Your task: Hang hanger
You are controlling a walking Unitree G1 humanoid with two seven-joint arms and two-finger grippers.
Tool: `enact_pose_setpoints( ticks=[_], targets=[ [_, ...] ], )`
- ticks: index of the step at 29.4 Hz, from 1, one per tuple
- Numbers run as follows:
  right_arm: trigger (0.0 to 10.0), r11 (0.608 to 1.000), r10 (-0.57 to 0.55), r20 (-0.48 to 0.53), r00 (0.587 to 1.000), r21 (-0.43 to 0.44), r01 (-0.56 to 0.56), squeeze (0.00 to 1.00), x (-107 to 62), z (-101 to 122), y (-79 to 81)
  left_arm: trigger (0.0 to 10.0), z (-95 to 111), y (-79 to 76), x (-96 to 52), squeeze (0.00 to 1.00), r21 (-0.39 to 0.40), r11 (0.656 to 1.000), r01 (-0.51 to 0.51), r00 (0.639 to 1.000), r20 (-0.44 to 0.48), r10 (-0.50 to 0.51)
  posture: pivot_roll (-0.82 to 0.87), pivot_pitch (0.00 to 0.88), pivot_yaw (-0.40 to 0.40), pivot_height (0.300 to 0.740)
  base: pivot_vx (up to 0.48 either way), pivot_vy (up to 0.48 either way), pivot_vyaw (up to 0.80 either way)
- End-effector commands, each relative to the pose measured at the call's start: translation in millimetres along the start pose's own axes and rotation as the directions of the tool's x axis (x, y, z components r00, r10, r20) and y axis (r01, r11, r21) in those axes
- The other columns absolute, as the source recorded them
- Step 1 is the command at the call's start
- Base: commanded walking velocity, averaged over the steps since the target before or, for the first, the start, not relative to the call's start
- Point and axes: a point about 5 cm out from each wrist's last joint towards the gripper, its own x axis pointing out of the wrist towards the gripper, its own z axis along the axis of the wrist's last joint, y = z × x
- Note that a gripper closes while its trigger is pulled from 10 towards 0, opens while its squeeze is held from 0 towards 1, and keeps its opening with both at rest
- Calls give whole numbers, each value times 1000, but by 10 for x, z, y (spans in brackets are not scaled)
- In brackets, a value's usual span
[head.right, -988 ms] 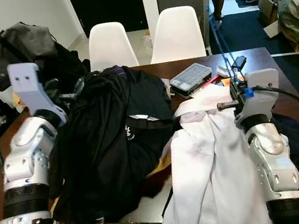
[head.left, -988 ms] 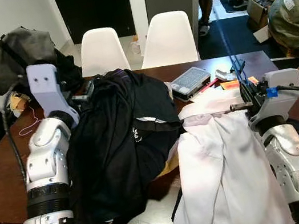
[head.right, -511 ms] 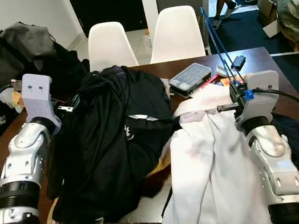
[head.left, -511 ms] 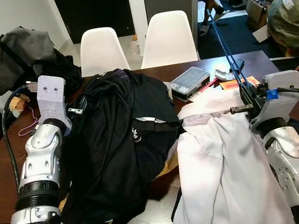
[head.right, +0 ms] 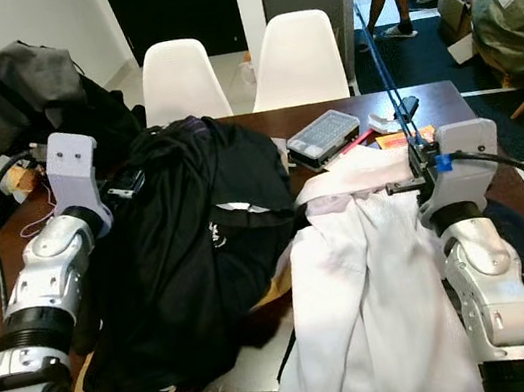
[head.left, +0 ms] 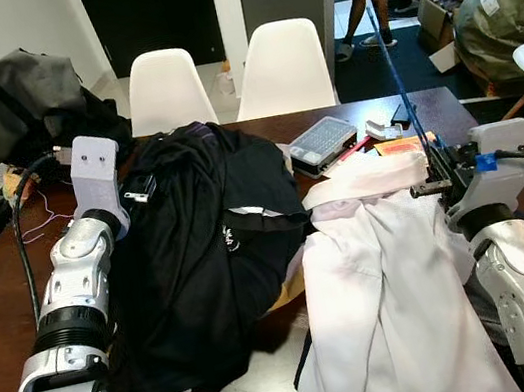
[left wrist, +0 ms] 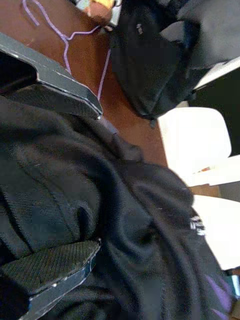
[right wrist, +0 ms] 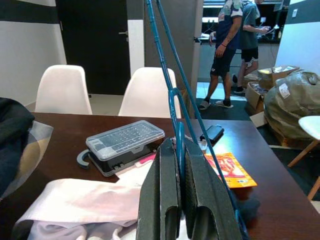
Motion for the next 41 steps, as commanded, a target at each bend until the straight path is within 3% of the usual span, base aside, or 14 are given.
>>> enact_pose_setpoints(
  ticks=[1, 5, 6, 8, 9, 22, 28, 29, 30, 31, 33, 35, 36, 41],
  targets=[
    [10000, 1000, 5, -32, 999, 20, -5, 0, -33, -52, -5, 10000, -42, -22, 4, 0, 4, 1000, 0, 1000, -16, 0, -138, 74, 45, 736, 0, 0, 0],
    [10000, 1000, -1, -38, 999, 19, 2, 0, -26, -63, -24, 10000, -66, -20, 5, 0, 8, 1000, -12, 999, -30, 12, -133, 70, 43, 736, 0, 0, 0],
    [10000, 1000, -3, -41, 999, 20, 4, 0, -21, -67, -28, 2824, -76, -16, 2, 0, 13, 1000, -14, 999, -34, 14, -131, 68, 42, 736, 0, 0, 0],
    [10000, 1000, -3, -41, 999, 20, 4, 0, -21, -67, -28, 2824, -76, -16, 2, 0, 13, 1000, -14, 999, -34, 14, -131, 68, 42, 736, 0, 0, 0],
    [10000, 1000, -4, -40, 999, 22, 5, 0, -13, -65, -26, 0, -88, -10, -1, 0, 24, 1000, -13, 999, -40, 14, -127, 64, 43, 736, 0, 0, 0],
    [10000, 999, -16, -31, 999, 34, 18, 0, 8, -41, -36, 0, -60, 22, 16, 0, 39, 999, -13, 999, -39, 14, -119, 44, 51, 736, 0, 0, 0],
    [10000, 999, -20, -31, 999, 37, 21, 0, 21, -45, -35, 0, 333, -172, 97, 0, -107, 986, 125, 987, 113, -113, -113, 36, 53, 736, 0, 0, 0],
    [10000, 999, -22, -30, 999, 39, 23, 0, 27, -46, -35, 0, 604, -405, 71, 0, -144, 946, 290, 940, 232, -252, -110, 32, 53, 736, 0, 0, 0],
    [10000, 999, -22, -28, 999, 42, 24, 0, 37, -47, -32, 0, 889, -774, -74, 0, -101, 854, 511, 821, 349, -451, -100, 29, 50, 736, 0, 0, 0],
    [10000, 999, -22, -28, 999, 42, 24, 0, 37, -47, -32, 0, 889, -774, -74, 0, -101, 854, 511, 821, 349, -451, -100, 29, 50, 736, 0, 0, 0],
    [10000, 999, -18, -25, 1000, 50, 20, 0, 59, -48, -3, 0, 1021, -1519, -513, 0, 45, 582, 812, 530, 361, -767, -94, 24, 49, 736, 0, 0, 0],
    [10000, 999, -18, -25, 1000, 50, 20, 0, 59, -48, -3, 0, 1021, -1519, -513, 0, 45, 582, 812, 530, 361, -767, -94, 24, 49, 736, 0, 0, 0],
    [10000, 998, -15, -24, 1000, 56, 17, 0, 67, -52, 17, 0, 901, -1795, -693, 0, 81, 469, 880, 427, 301, -853, -91, 23, 49, 736, 0, 0, 0],
    [10000, 998, -15, -22, 1000, 67, 17, 0, 77, -60, 44, 0, 334, -2361, -1011, 0, 53, 339, 939, 332, 104, -937, -87, 19, 54, 736, 0, 0, 0]
  ],
)
